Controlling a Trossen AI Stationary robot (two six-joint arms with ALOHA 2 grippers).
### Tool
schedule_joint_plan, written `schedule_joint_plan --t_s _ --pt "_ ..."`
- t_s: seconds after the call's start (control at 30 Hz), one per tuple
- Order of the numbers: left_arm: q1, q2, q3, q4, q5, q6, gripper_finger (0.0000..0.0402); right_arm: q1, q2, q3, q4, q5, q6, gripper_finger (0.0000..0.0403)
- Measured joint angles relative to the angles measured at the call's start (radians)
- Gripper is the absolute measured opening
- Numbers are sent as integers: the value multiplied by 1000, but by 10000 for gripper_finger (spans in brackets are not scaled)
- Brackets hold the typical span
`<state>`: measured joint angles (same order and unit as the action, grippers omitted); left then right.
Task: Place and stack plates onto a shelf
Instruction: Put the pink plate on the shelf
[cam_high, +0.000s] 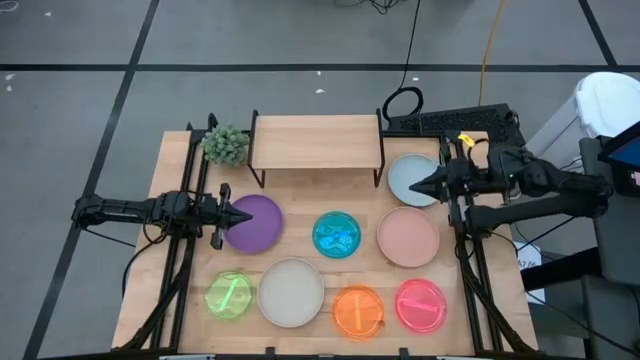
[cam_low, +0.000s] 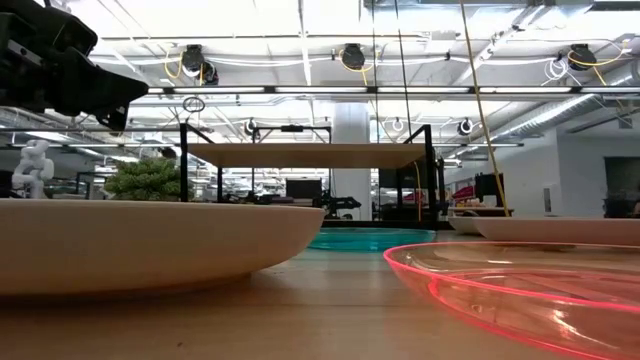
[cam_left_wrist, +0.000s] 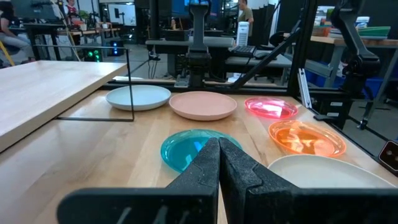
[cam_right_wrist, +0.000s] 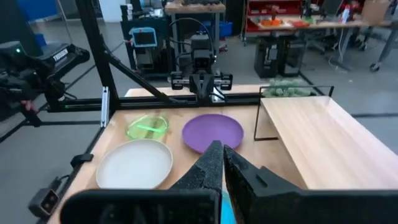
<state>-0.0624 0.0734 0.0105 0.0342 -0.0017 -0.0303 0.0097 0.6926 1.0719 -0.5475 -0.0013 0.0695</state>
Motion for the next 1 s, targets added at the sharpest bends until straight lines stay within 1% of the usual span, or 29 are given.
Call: schedule_joint_plan --t_s 0.13,0.27,0.37,0.5,0.57,0.67,0.77,0.9,1.0 --pt "0 0 0 0 0 -1 3 0 88 131 -101 0 56 0" --pt "0 0 0 5 0 15 3 0 155 230 -190 0 115 0" --pt "0 0 0 17 -1 19 3 0 191 267 -218 0 148 0" --pt "0 1 0 29 -26 -89 3 0 220 283 -217 0 202 0" --pt "0 5 11 35 -28 -109 3 0 231 283 -220 0 206 0" --pt "-1 34 75 27 -31 -72 3 16 243 283 -234 0 207 0" --pt "-1 88 176 -60 -59 -57 3 31 245 283 -239 0 207 0" --pt "-1 197 346 -181 -62 -24 3 51 245 283 -257 6 207 0" --pt "-1 295 473 -245 -62 2 3 64 245 283 -271 31 207 0"
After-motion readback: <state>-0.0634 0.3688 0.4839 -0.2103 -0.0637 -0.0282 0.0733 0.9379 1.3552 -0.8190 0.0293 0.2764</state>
